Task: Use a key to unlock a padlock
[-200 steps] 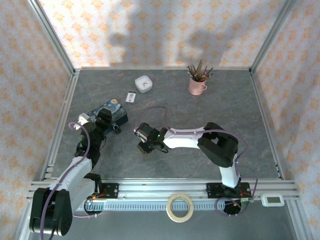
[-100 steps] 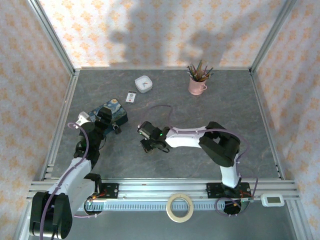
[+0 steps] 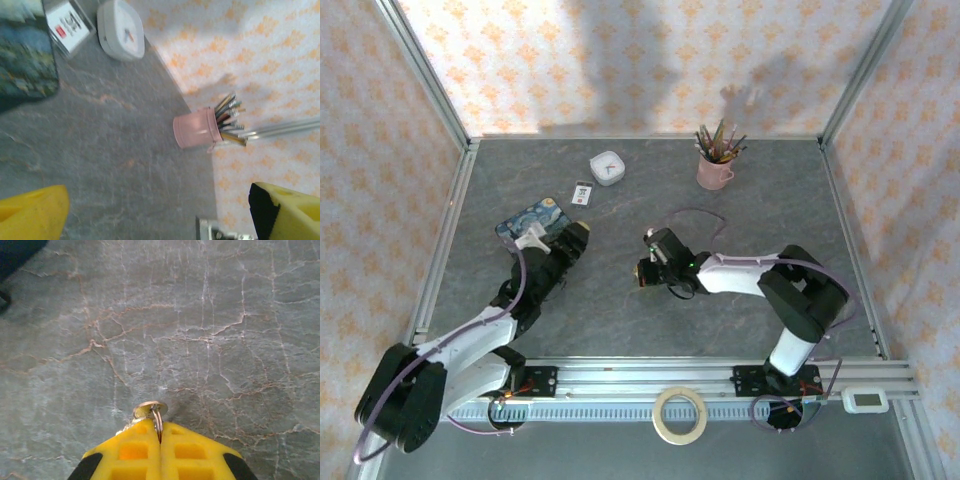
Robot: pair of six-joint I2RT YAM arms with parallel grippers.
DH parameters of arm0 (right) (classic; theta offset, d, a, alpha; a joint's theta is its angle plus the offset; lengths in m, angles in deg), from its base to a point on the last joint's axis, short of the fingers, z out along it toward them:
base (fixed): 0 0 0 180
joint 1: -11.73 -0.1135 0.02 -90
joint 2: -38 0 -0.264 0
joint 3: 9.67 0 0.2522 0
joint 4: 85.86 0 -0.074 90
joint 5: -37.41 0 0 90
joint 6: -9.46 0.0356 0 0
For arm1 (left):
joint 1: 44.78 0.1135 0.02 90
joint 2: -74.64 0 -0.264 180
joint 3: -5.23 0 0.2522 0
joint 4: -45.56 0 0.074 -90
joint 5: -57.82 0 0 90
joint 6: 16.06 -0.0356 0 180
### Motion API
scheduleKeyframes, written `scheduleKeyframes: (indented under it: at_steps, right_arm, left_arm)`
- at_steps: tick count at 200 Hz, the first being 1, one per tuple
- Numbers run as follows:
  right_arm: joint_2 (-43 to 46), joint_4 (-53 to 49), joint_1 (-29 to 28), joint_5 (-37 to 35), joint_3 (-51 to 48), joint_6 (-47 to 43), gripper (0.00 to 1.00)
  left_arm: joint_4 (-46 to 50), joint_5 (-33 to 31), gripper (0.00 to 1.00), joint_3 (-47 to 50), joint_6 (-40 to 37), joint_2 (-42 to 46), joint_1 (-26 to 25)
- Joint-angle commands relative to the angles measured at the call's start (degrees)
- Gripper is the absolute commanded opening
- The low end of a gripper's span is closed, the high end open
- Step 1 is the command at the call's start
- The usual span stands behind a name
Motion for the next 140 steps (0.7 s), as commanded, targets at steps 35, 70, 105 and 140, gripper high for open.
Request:
scheduleKeyframes:
  at_steps: [35,70,105,140]
  right_arm:
    - [5.07,2.58,1.85,1.26,-1.98,5.82,0.0]
    - [7.18,2.07,3.05,1.93,-1.42,7.72,0.0]
    - [8.28,2.85,4.4,2.85,-1.08,11.68,0.0]
    - [9.78,8.81,4.47,1.42,-3.29,17.28,0.0]
  left_arm:
    - [-8.37,-1.72,0.88,-6.07,-1.39,-11.75,-8.31]
    - [-14.6,2.91,0.82,-7.02,-0.44,-18.54,-9.07]
    - [-19.76,1.97,0.81,-7.25,4.53,-22.05,-11.45]
    - [-22.96,-1.31,0.72,-7.8,10.66,-25.41,-14.43]
